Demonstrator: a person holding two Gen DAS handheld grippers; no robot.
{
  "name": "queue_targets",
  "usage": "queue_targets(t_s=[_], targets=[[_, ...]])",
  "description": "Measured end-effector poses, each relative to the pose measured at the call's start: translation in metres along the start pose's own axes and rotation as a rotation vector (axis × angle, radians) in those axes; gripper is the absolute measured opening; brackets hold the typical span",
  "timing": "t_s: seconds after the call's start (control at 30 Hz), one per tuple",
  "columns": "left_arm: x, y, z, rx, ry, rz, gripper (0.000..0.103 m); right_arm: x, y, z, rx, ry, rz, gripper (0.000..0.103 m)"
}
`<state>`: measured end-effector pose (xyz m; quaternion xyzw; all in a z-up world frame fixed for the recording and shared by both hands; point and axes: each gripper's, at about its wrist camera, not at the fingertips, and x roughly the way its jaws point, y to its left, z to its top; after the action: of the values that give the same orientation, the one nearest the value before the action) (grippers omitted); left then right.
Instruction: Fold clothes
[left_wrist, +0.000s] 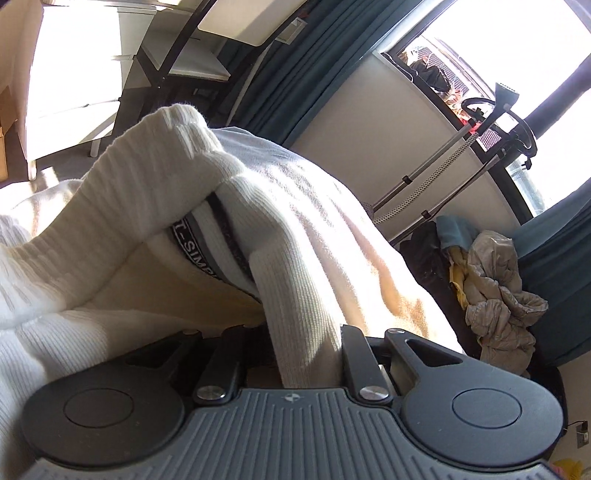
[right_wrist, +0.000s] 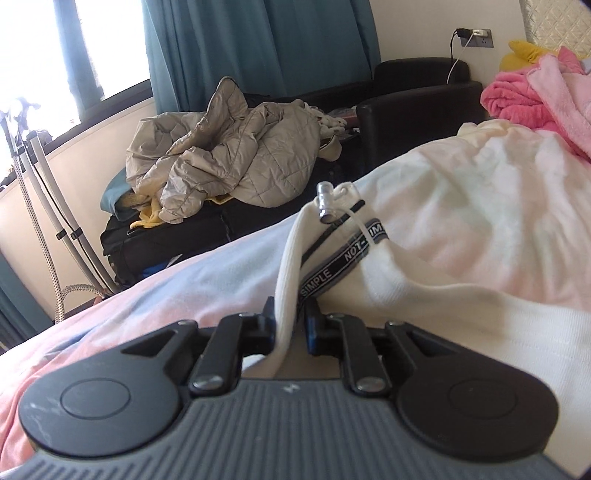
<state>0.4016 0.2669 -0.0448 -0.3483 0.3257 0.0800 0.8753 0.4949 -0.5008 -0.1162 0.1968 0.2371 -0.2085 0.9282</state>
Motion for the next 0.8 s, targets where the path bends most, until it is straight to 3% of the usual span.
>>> queue_targets(t_s=[0.03,0.07,0.1,0.2,0.33,0.4,0.5,0.6,0.8], targets=[[-0.007,0.001,-0.002,0.0,-0.001,-0.016,0.028,-0.008,-0.001,0.001,0.001,0.004,0.022,0.039],[-0.015,0.0,-0.004,0.004,-0.005,-0.032,0.043,-0.016,-0.002,0.002,0.002,0.009,0.044,0.051],[-0.026,-0.001,-0.008,0.012,-0.02,-0.047,0.058,-0.026,-0.005,0.002,0.006,0.014,0.059,0.053],[-0.066,-0.009,-0.025,0.06,-0.08,-0.112,0.084,-0.064,-0.014,0.001,0.021,0.008,0.086,0.061],[-0.127,0.003,-0.07,0.043,-0.16,-0.225,0.091,-0.115,-0.042,-0.007,0.117,0.016,0.109,0.062],[-0.15,0.028,-0.103,-0.069,-0.201,-0.258,0.093,-0.138,-0.062,-0.016,0.174,0.021,0.115,0.064],[-0.167,0.057,-0.133,-0.209,-0.177,-0.241,0.093,-0.165,-0.1,-0.034,0.282,0.038,0.105,0.065],[-0.171,0.068,-0.133,-0.252,-0.11,-0.175,0.093,-0.178,-0.134,-0.053,0.415,0.077,0.137,0.073],[-0.133,0.105,-0.114,-0.427,-0.096,-0.194,0.092,-0.161,-0.157,-0.077,0.55,0.175,0.25,0.078]])
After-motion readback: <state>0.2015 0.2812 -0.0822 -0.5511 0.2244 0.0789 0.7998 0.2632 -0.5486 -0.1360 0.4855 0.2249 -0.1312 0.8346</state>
